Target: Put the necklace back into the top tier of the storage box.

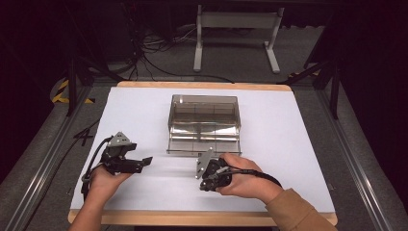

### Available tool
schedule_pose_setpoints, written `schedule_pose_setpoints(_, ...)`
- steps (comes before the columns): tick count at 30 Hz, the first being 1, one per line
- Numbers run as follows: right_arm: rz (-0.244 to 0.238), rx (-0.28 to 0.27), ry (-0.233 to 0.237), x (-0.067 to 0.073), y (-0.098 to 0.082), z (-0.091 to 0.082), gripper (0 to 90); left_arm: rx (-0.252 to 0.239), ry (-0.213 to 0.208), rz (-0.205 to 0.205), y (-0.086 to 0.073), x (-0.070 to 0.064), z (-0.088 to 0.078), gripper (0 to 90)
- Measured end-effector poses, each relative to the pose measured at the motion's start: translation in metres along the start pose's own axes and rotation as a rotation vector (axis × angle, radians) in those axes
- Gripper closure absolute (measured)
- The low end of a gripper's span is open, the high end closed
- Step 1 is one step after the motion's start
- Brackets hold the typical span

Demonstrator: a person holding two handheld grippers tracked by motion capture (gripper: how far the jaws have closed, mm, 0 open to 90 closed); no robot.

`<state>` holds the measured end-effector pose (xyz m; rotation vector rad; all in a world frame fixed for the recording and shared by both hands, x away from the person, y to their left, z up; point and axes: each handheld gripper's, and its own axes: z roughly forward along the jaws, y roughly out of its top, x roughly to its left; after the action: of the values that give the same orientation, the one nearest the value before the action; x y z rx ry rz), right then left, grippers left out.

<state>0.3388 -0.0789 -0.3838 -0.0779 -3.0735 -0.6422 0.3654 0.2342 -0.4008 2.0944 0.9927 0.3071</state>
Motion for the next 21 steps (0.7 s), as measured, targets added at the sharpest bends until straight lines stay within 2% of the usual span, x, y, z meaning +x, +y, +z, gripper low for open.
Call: schedule_pose_setpoints(21,0.032,-0.062,-0.045,-0.007,0.007,-0.029,85.6,-0.003,-0.003,-0.014,0.0,0.0,-0.001,18.7)
